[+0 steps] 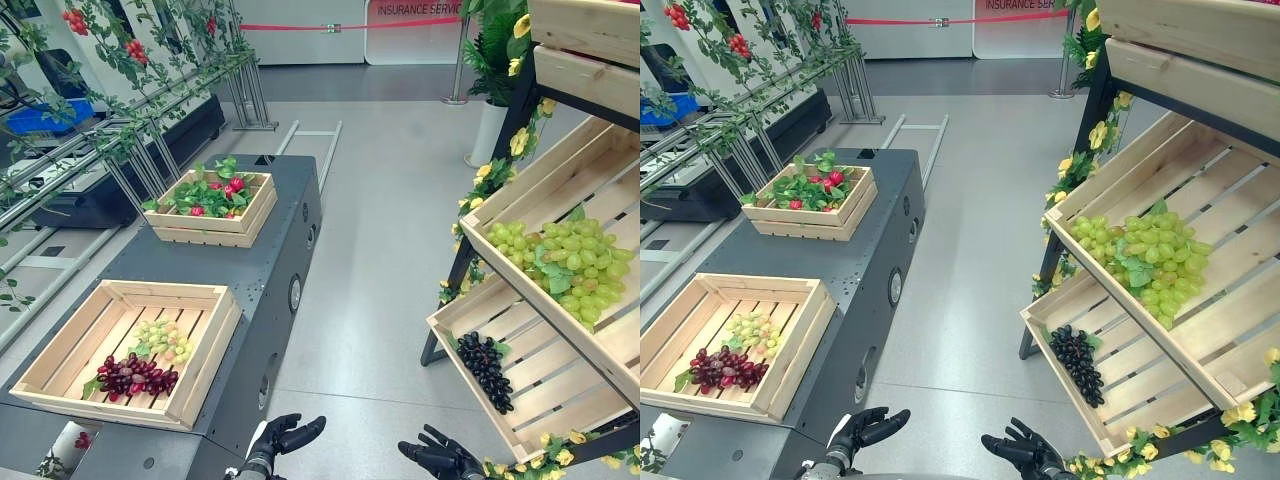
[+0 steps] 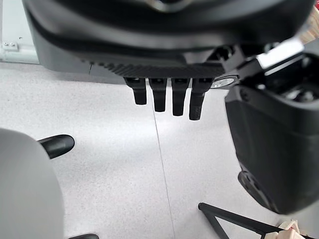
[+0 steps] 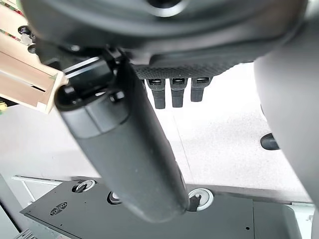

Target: Pick up the fruits from the basket on one side to the basket on the other side

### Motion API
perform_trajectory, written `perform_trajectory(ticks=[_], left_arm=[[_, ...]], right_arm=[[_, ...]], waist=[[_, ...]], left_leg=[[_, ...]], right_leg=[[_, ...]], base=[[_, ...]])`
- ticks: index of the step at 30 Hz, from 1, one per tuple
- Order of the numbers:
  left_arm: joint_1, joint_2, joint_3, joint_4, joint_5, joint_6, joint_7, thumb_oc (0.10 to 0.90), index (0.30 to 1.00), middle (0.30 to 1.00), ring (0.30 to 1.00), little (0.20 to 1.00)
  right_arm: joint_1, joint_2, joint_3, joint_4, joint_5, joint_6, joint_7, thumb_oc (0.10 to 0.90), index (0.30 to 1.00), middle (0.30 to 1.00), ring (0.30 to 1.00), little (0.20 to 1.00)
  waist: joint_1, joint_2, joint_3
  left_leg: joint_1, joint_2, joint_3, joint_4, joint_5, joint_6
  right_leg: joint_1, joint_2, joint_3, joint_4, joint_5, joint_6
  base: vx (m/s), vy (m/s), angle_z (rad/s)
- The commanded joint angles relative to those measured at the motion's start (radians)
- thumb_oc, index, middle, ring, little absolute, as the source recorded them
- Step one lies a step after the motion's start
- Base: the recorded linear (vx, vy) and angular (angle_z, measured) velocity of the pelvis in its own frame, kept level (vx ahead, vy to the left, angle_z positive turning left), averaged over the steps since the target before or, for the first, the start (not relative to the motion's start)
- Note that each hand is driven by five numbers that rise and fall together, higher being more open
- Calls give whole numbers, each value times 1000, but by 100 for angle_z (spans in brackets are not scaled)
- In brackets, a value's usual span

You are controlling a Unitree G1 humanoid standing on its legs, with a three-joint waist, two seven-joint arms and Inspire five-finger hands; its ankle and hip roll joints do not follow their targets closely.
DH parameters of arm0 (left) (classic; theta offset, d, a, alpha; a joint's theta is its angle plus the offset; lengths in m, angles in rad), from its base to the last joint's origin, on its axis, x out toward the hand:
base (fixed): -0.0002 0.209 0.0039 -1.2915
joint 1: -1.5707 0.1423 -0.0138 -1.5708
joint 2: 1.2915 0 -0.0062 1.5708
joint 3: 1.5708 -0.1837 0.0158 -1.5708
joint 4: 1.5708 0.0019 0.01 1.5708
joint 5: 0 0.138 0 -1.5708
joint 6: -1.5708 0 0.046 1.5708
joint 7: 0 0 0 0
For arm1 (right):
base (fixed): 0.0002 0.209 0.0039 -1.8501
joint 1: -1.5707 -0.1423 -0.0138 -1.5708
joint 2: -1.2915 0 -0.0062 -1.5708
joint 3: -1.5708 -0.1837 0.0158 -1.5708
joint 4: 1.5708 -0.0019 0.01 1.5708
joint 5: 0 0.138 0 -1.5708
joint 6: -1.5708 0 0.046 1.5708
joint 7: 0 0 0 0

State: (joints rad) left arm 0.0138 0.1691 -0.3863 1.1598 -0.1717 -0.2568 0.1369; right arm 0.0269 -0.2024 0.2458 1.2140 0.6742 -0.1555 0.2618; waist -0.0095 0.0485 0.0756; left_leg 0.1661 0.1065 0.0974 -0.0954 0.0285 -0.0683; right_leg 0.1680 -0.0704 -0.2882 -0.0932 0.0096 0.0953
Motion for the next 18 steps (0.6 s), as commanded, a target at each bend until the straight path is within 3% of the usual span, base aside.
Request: perform_trajectory(ticks=[1, 7, 18], left_arm=[[-55, 3, -42, 34, 1, -71, -9, 800, 900, 900, 900, 900], [-58, 4, -40, 41, 3, -28, -46, 800, 900, 900, 900, 900], [-61, 10, -54, 37, 21, -22, -34, 800, 900, 900, 900, 900]], right_arm=[[-75, 37, -1, 61, -37, -27, 4, 800, 900, 900, 900, 900], [-77, 39, 5, 58, -38, -27, 18, 800, 900, 900, 900, 900], [-81, 41, 15, 57, -46, -25, 25, 800, 900, 900, 900, 900]], waist=[[16, -44, 35], [14, -46, 40], [11, -40, 41]], left_leg=[[8, -104, 31, 8, -122, 72], [11, -104, 34, 8, -123, 73], [11, -102, 36, 8, -122, 72]], right_leg=[[26, 30, 40, 6, -76, -43], [27, 31, 42, 6, -75, -45], [28, 30, 43, 6, -76, -44]], base=[[0, 0, 0], [0, 0, 0], [0, 0, 0]])
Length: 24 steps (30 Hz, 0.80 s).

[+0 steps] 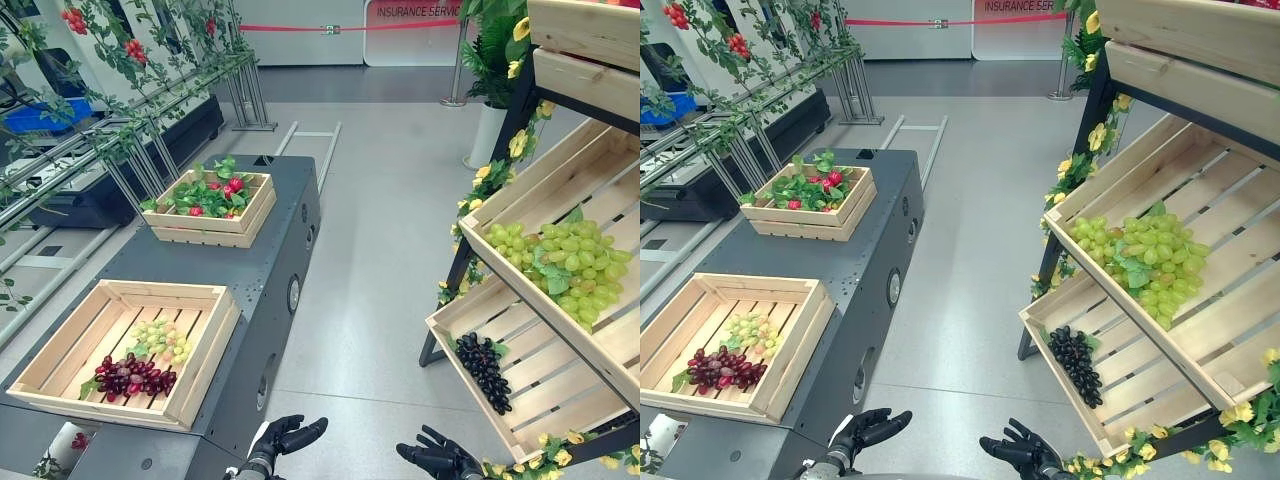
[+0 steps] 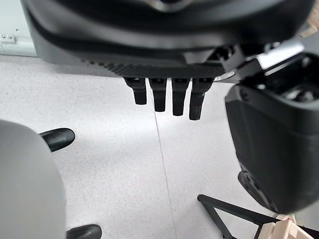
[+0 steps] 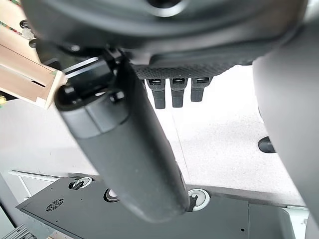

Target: Pick up the fruits from the basket on one side to the basket on the other side

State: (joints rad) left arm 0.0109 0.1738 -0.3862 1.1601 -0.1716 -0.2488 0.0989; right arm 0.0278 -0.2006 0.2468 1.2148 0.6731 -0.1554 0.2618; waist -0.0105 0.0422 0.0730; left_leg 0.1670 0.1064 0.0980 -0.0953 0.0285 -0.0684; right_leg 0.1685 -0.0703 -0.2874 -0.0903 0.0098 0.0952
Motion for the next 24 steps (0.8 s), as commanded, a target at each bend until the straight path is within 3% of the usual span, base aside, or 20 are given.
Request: perform_trajectory(ticks=[1, 24], left_arm=[[-60, 6, -57, 36, 21, -32, 8, 800, 900, 900, 900, 900], [-77, 10, -49, 27, 25, -45, 60, 800, 900, 900, 900, 900]], right_arm=[[-83, 38, 14, 56, -43, -26, 25, 800, 900, 900, 900, 900], [-101, 25, 26, 40, -22, -16, 17, 800, 900, 900, 900, 900]], waist=[[12, -33, 45], [27, -10, 57]], left_leg=[[9, -103, 35, 8, -121, 72], [4, -99, 18, 8, -105, 58]], right_leg=[[26, 29, 41, 3, -76, -45], [38, 25, 4, 3, -88, -62]], base=[[0, 0, 0], [-10, -37, 3]])
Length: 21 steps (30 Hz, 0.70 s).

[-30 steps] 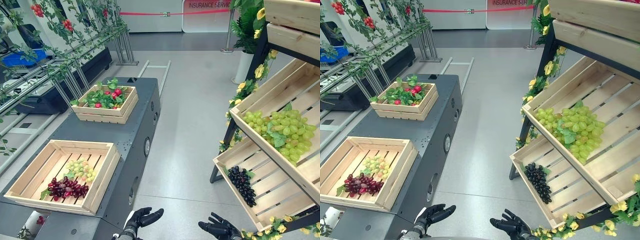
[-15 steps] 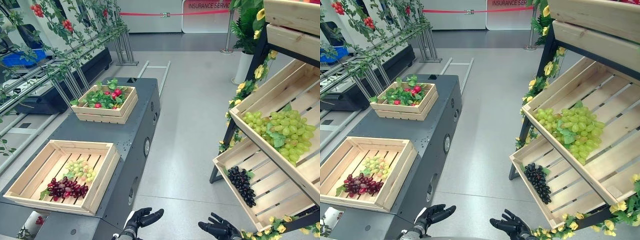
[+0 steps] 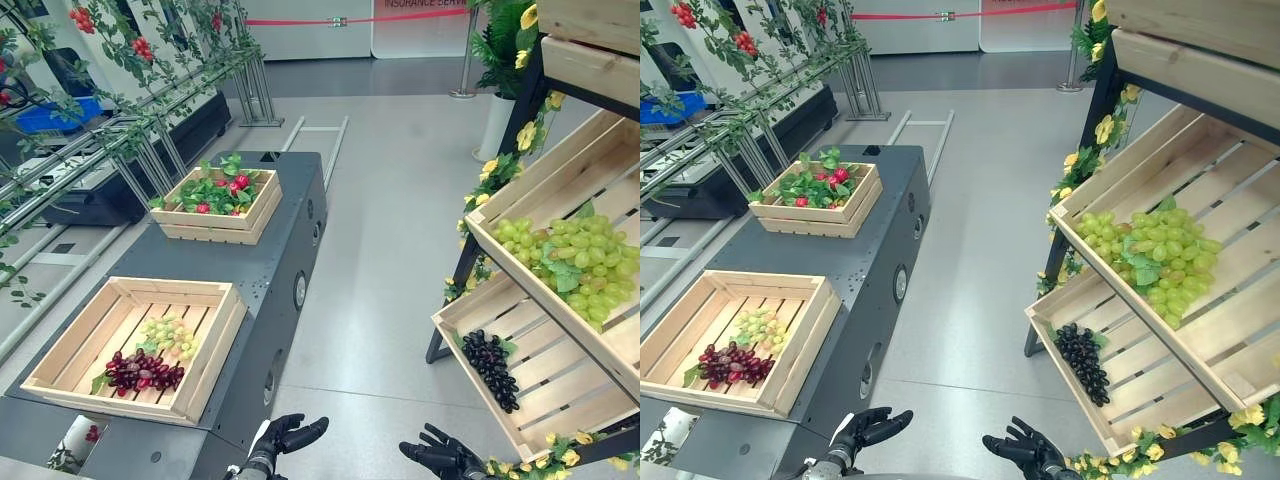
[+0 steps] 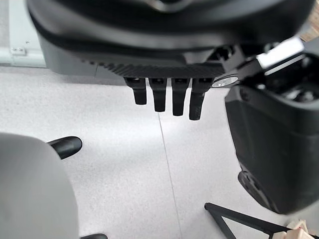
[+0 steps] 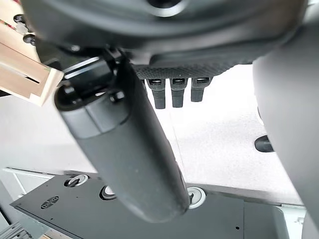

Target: Pick up the fruits from the basket on one side to the basket on the other side

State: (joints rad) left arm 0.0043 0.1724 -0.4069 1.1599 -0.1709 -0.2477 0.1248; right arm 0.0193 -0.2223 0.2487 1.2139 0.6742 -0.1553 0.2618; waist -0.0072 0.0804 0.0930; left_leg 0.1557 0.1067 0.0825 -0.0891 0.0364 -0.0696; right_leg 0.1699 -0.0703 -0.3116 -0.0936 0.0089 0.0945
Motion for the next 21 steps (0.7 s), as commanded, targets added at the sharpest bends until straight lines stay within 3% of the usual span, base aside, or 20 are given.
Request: perform_trajectory(ticks=[1, 7, 8, 9, 11, 13, 14, 16, 18, 21], left_arm=[[-69, 10, -28, 28, 27, -47, 36, 800, 900, 900, 900, 900], [-63, 5, -22, 25, 78, -74, 78, 800, 900, 900, 900, 900], [-64, 6, -22, 21, 84, -78, 82, 800, 900, 900, 900, 900], [-74, 13, -28, 7, 86, -89, 88, 800, 900, 900, 900, 900], [-83, 18, -28, -3, 64, -92, 85, 800, 900, 900, 900, 900], [-102, 20, -26, -7, 65, -83, 74, 800, 900, 900, 900, 900], [-128, 17, -48, 10, 120, -77, 72, 800, 900, 900, 900, 900], [-138, 10, -65, 21, 159, -75, 79, 800, 900, 900, 900, 900], [-142, 3, -73, 35, 197, -77, 80, 800, 900, 900, 900, 900], [-133, 2, -60, 42, 85, -100, 112, 800, 900, 900, 900, 900]], right_arm=[[-94, 46, 25, 42, -22, -15, 17, 800, 900, 900, 900, 900], [-106, 50, 40, 37, -43, -2, 64, 800, 900, 900, 900, 900], [-108, 48, 45, 31, -49, -2, 71, 800, 900, 900, 900, 900], [-112, 36, 59, 7, -81, -4, 87, 800, 900, 900, 900, 900], [-115, 28, 67, -8, -72, -9, 83, 800, 900, 900, 900, 900], [-127, 21, 68, -18, -40, -18, 70, 800, 900, 900, 900, 900], [-137, 19, 52, -17, 13, -40, 65, 800, 900, 900, 900, 900], [-139, 23, 45, -15, 30, -49, 66, 800, 900, 900, 900, 900], [-141, 27, 39, -10, 22, -49, 61, 800, 900, 900, 900, 900], [-133, 43, 44, 9, 7, -47, 55, 800, 900, 900, 900, 900]], waist=[[25, -47, 35], [42, -46, 28], [45, -48, 31], [55, -58, 51], [62, -57, 65], [59, -50, 79], [36, -42, 82], [23, -44, 82], [16, -48, 80], [32, -57, 69]], left_leg=[[15, -99, 31, 2, -112, 58], [28, -101, 42, 2, -100, 47], [23, -102, 50, 21, -96, 43], [-44, -102, 63, 141, -109, 28], [-69, -92, 66, 165, -118, 17], [-66, -60, 118, 107, -78, 7], [-71, 3, 242, 2, 10, -23], [-95, 34, 295, 2, 34, -39], [-91, 35, 318, 2, 26, -29], [-67, -2, 286, 2, -7, 7]], right_leg=[[38, 25, 26, 6, -89, -62], [44, 20, 10, 6, -90, -68], [44, 17, 10, 6, -89, -70], [46, 0, -2, 12, -80, -77], [48, -7, -11, 31, -91, -75], [46, -15, -41, 53, -107, -75], [47, -20, -88, 70, -127, -75], [47, -26, -112, 80, -136, -77], [47, -41, -123, 90, -144, -72], [68, -88, -134, 107, -137, -36]], base=[[-4, -34, 3], [11, -21, 4], [9, 33, 4], [-13, 52, 10], [11, 113, 28], [28, 243, 69], [50, 312, 67], [76, 247, 69], [186, 270, 101], [302, 325, 57]])
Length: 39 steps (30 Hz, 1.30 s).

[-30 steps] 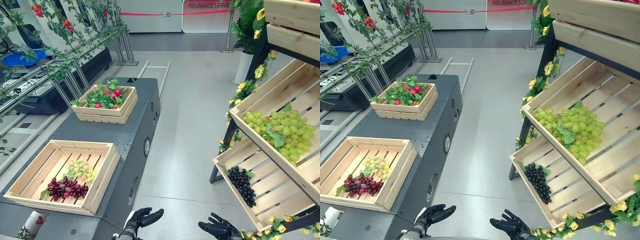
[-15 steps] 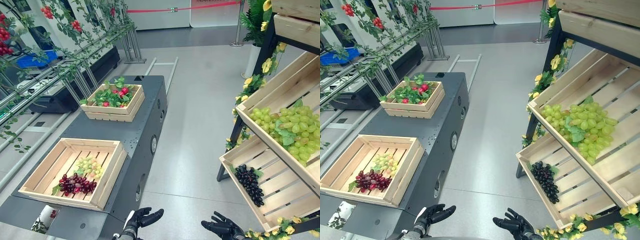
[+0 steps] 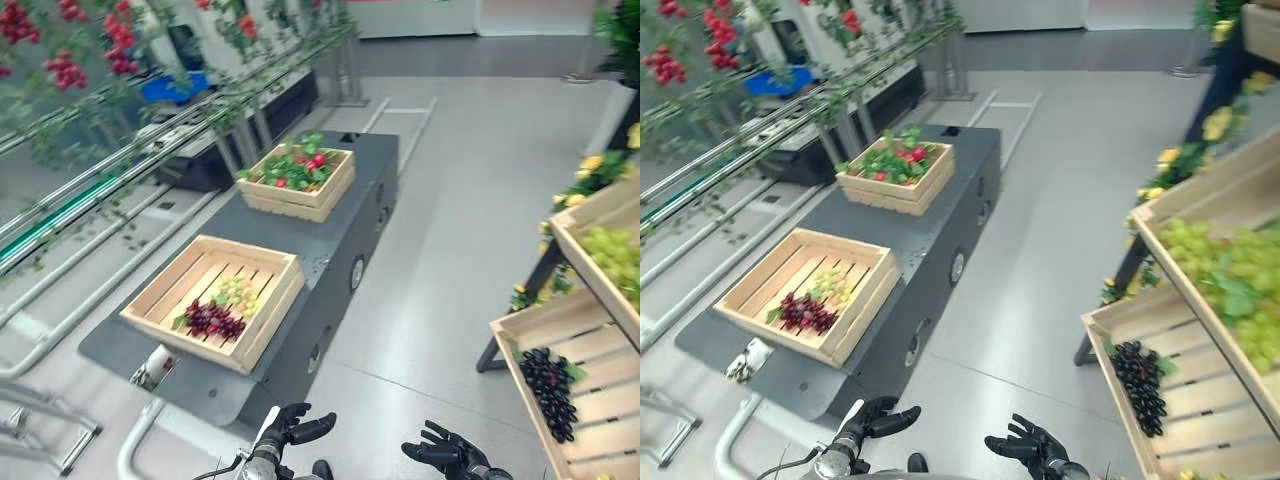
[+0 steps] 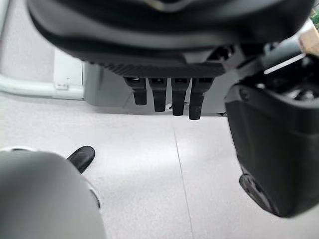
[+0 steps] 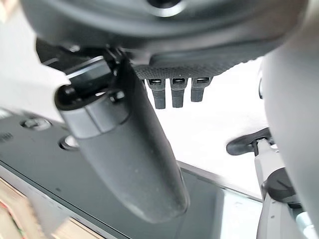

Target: Pick up the fruits from the basket on one side to the basket on the other side

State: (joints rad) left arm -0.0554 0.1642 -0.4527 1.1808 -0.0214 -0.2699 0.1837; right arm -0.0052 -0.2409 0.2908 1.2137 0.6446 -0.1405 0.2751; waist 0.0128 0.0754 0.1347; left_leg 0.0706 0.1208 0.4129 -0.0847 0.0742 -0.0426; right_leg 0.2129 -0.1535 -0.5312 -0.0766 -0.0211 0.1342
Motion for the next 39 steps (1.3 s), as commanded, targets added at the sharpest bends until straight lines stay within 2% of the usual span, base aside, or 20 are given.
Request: perform_trajectory(ticks=[1, 5, 7, 9, 10, 13, 14, 15, 16, 17, 18, 20, 22, 25, 27, 30, 32, 33, 35, 39], left_arm=[[-65, 19, 4, 11, -98, -82, 39, 800, 900, 900, 900, 900], [-45, 40, 7, -7, -46, -40, 6, 800, 900, 900, 900, 900], [-40, 39, -5, -9, -39, -43, 19, 800, 900, 900, 900, 900], [-47, 43, -14, -12, -39, -52, 3, 800, 900, 900, 900, 900], [-53, 47, -30, -23, -41, -51, -10, 800, 900, 900, 900, 900], [-63, 63, -70, -51, -6, -34, -27, 800, 900, 900, 900, 900], [-64, 65, -76, -54, -6, -31, -28, 800, 900, 900, 900, 900], [-70, 85, -106, -75, -12, -17, -32, 800, 900, 900, 900, 900], [-80, 94, -111, -84, -26, -13, -30, 800, 900, 900, 900, 900], [-85, 95, -110, -85, -28, -13, -29, 800, 900, 900, 900, 900], [-110, 95, -112, -84, -44, -24, -18, 800, 900, 900, 900, 900], [-141, 96, -128, -91, -42, -47, 0, 800, 900, 900, 900, 900], [-158, 96, -135, -98, -35, -66, -1, 800, 900, 900, 900, 900], [-135, 89, -133, -94, 16, -101, -9, 800, 900, 900, 900, 900], [-124, 93, -135, -101, 63, -132, -15, 800, 900, 900, 900, 900], [-135, 94, -161, -160, 111, -249, 51, 800, 900, 900, 900, 900], [-166, 111, -158, -271, 116, -308, 91, 800, 900, 900, 900, 900], [-191, 130, -152, -353, 131, -342, 128, 800, 900, 900, 900, 900], [-230, 177, -135, -477, 165, -371, 236, 800, 900, 900, 900, 900], [-297, 293, -57, -659, 289, -323, 431, 800, 900, 900, 900, 900]], right_arm=[[-101, 68, -2, 8, 26, -71, 64, 800, 900, 900, 900, 900], [-103, 86, 20, -28, 11, -103, 49, 800, 900, 900, 900, 900], [-123, 92, 26, -50, 65, -117, 46, 800, 900, 900, 900, 900], [-122, 92, 21, -66, 100, -133, 46, 800, 900, 900, 900, 900], [-114, 89, 17, -91, 119, -142, 43, 800, 900, 900, 900, 900], [-84, 72, 13, -167, 158, -145, 27, 800, 900, 900, 900, 900], [-81, 71, 13, -174, 163, -145, 25, 800, 900, 900, 900, 900], [-72, 61, 15, -205, 203, -147, 37, 800, 900, 900, 900, 900], [-75, 60, 17, -206, 209, -149, 54, 800, 900, 900, 900, 900], [-80, 61, 17, -204, 207, -150, 56, 800, 900, 900, 900, 900], [-105, 63, 15, -195, 204, -157, 61, 800, 900, 900, 900, 900], [-147, 68, 8, -198, 202, -152, 49, 800, 900, 900, 900, 900], [-169, 68, 9, -195, 214, -157, 40, 800, 900, 900, 900, 900], [-160, 74, 24, -205, 202, -148, -22, 800, 900, 900, 900, 900], [-145, 69, 21, -220, 232, -146, 2, 800, 900, 900, 900, 900], [-142, 39, 3, -225, 246, -139, 11, 800, 900, 900, 900, 900], [-137, 14, -20, -269, 261, -128, -5, 800, 900, 900, 900, 900], [-134, -9, -31, -309, 269, -129, -12, 800, 900, 900, 900, 900], [-154, -30, -42, -339, 274, -130, -4, 800, 900, 900, 900, 900], [-129, -41, -46, -447, 292, -125, -26, 800, 900, 900, 900, 900]], waist=[[23, -54, 23], [53, -58, 19], [55, -54, 20], [46, -51, 21], [34, -48, 25], [-14, -34, 55], [-18, -33, 57], [-50, -23, 75], [-61, -18, 84], [-60, -17, 85], [-67, -22, 93], [-69, -31, 106], [-70, -34, 111], [-68, -50, 89], [-70, -60, 79], [-75, -64, 67], [-82, -61, 94], [-87, -52, 130], [-85, -37, 160], [-87, -16, 175]], left_leg=[[34, -27, -47, -3, -59, -6], [52, -52, -74, -3, -77, 19], [57, -79, -101, -3, -96, 50], [54, -114, -129, -3, -111, 79], [51, -142, -152, -3, -119, 100], [53, -169, -200, 3, -131, 122], [52, -170, -205, 3, -131, 122], [62, -157, -228, 2, -132, 110], [68, -141, -231, 2, -140, 99], [56, -134, -225, 7, -135, 100], [47, -129, -242, 16, -160, 96], [30, -130, -269, 28, -189, 97], [27, -119, -281, 26, -195, 93], [13, -78, -310, 75, -179, 77], [22, -58, -300, 79, -168, 64], [18, -21, -257, 98, -151, 41], [-53, 1, -167, 202, -150, 20], [-84, 16, -137, 243, -147, -3], [-97, 8, -152, 204, -134, 3], [-89, -18, -180, 140, -120, 6]], right_leg=[[28, -28, 66, 100, -101, -58], [16, -69, 44, 152, -90, -42], [-19, -117, 70, 282, -71, -35], [-61, -164, 117, 444, -31, -30], [-128, -188, 172, 588, 5, -25], [-316, -149, 303, 789, 39, -35], [-335, -135, 317, 784, 35, -36], [-389, -65, 351, 660, 24, -42], [-390, -46, 359, 528, 24, -47], [-396, -37, 357, 470, 45, -56], [-401, -11, 404, 226, 97, -37], [-427, 3, 472, 58, 151, -18], [-410, 14, 476, 25, 144, -17], [-366, 20, 476, 151, 66, -26], [-340, 23, 456, 145, 54, -39], [-303, 24, 427, 147, 25, -63], [-299, -5, 358, 178, 3, -75], [-290, -20, 323, 202, -19, -76], [-330, -38, 313, 232, -16, -74], [-371, -44, 313, 242, -8, -59]], base=[[276, 254, 6], [254, 224, 4], [281, 312, 45], [231, 288, 38], [201, 254, 36], [124, 134, 50], [158, -78, 47], [222, -190, 55], [188, -219, 52], [150, -311, 61], [66, -262, 49], [86, -342, 45], [144, -383, 83], [265, -376, 107], [284, -277, 92], [233, -148, 33], [96, -33, 50], [-12, 48, 77], [-63, 98, 73], [45, 83, 8]])
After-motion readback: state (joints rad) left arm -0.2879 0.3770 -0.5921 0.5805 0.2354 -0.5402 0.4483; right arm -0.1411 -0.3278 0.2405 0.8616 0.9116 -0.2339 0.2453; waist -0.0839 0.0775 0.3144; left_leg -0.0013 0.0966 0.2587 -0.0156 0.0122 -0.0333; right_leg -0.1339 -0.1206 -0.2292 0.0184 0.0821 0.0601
